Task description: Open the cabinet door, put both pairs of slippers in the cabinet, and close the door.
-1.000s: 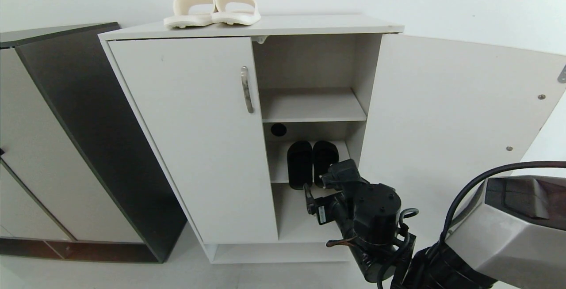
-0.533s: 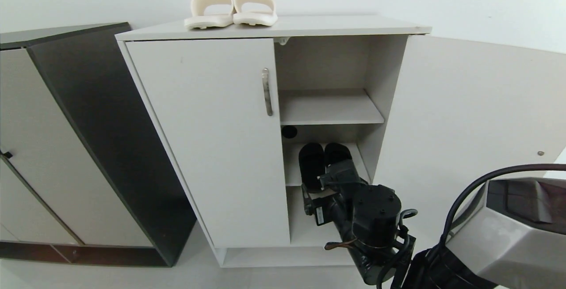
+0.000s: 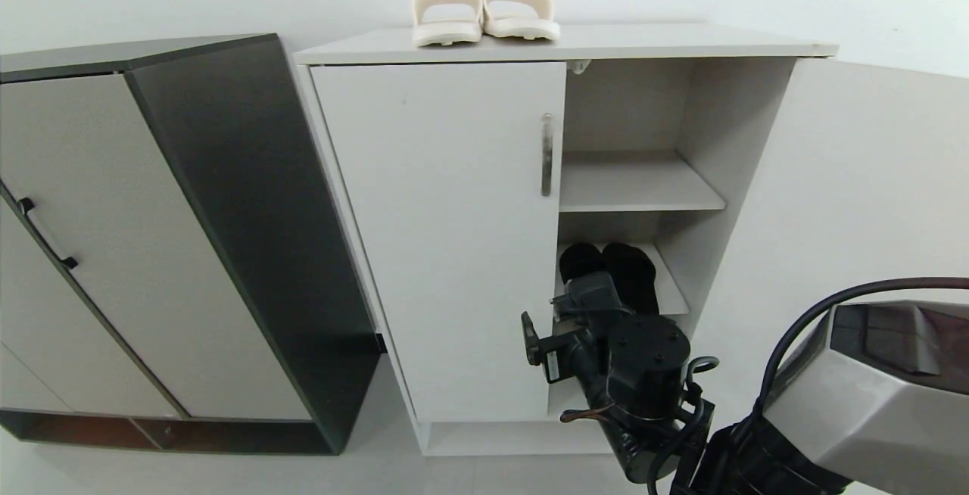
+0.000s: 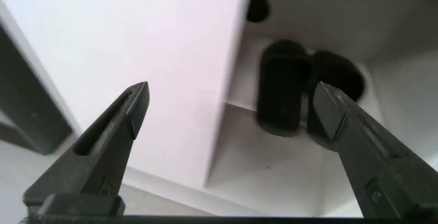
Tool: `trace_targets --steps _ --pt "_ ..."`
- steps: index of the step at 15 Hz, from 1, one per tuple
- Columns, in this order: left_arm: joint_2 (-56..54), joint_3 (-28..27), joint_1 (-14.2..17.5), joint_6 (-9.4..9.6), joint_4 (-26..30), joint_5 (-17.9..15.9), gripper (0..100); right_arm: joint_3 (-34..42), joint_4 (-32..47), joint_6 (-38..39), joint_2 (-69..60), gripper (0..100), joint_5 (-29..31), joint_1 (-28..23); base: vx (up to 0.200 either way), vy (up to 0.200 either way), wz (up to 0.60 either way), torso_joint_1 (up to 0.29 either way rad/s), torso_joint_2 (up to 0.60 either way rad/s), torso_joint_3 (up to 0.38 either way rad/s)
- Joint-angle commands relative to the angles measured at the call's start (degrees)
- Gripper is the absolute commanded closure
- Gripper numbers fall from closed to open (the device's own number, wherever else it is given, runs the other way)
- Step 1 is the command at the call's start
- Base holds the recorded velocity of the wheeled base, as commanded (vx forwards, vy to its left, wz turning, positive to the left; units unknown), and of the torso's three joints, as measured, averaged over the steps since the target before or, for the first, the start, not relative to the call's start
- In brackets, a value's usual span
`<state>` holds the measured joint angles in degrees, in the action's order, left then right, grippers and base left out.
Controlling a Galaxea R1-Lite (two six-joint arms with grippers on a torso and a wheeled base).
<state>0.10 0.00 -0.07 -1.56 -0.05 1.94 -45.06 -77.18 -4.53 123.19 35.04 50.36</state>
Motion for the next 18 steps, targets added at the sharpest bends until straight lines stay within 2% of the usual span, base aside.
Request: trace_targets --steps 1,3,18 --pt "-0.01 0.00 -0.01 -0.02 -0.04 0.00 100 0.06 -0.08 -0.04 0.21 0 -0.06 0.00 0.000 0.200 0.00 0.002 0.00 0.007" --pt "-0.01 0.00 -0.01 -0.02 -0.04 0.00 100 0.14 -0.43 -0.12 0.30 0 -0.06 -0.09 0.000 0.200 0.00 0.005 0.00 0.002" --pt "-0.01 0.00 -0.01 -0.02 -0.04 0.00 100 0.41 -2.54 -0.47 0.83 0 -0.32 -0.44 0.000 0.000 0.00 0.000 0.00 0.000"
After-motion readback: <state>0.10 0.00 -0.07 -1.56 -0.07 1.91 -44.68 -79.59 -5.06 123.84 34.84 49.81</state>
